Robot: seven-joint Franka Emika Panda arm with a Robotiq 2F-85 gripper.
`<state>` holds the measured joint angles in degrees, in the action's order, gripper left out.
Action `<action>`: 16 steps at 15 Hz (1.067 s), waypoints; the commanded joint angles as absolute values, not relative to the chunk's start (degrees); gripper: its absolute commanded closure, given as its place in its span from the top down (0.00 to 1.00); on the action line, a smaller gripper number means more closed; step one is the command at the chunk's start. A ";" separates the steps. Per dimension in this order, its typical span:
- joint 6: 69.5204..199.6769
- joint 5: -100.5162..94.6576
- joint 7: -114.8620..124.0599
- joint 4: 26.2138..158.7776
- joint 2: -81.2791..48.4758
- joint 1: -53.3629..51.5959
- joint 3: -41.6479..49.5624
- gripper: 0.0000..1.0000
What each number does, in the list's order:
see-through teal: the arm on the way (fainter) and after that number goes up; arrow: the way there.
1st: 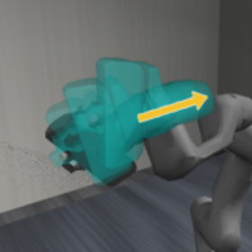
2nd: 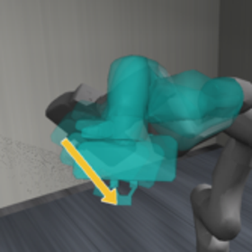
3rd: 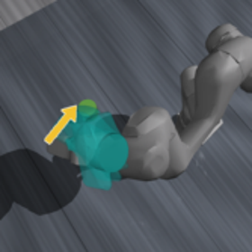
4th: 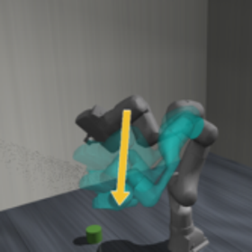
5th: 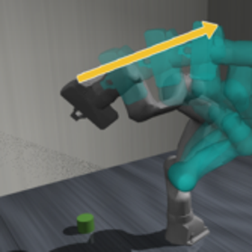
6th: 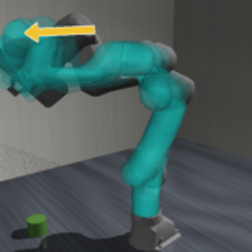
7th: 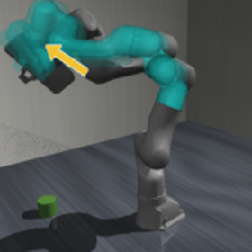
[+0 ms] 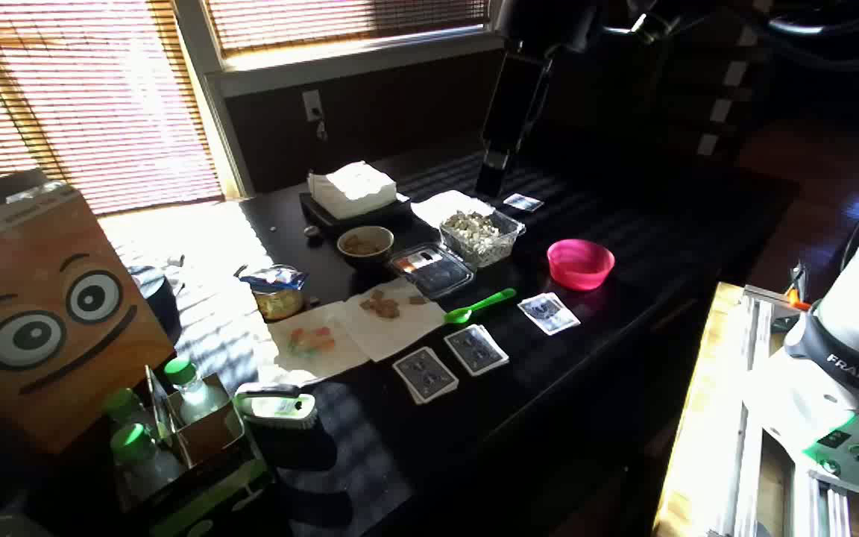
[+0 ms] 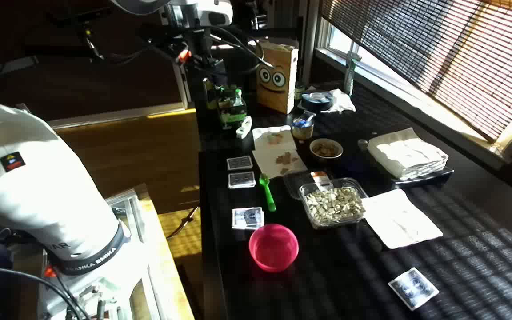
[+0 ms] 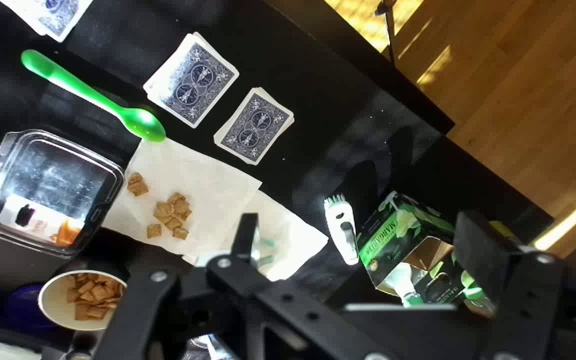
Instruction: Put some of the contents in the bowl on the green spoon
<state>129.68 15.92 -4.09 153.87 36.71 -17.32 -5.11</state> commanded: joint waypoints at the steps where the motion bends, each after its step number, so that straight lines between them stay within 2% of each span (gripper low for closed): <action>1: 129.44 16.16 -4.27 153.73 36.74 -16.92 -5.46 1.00; 7: 130.03 16.22 -2.17 153.54 35.84 -15.73 -5.59 1.00; 16: 138.88 9.16 5.55 146.78 18.10 -2.30 -4.38 1.00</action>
<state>137.05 12.56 3.04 151.73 26.03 -5.05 -4.77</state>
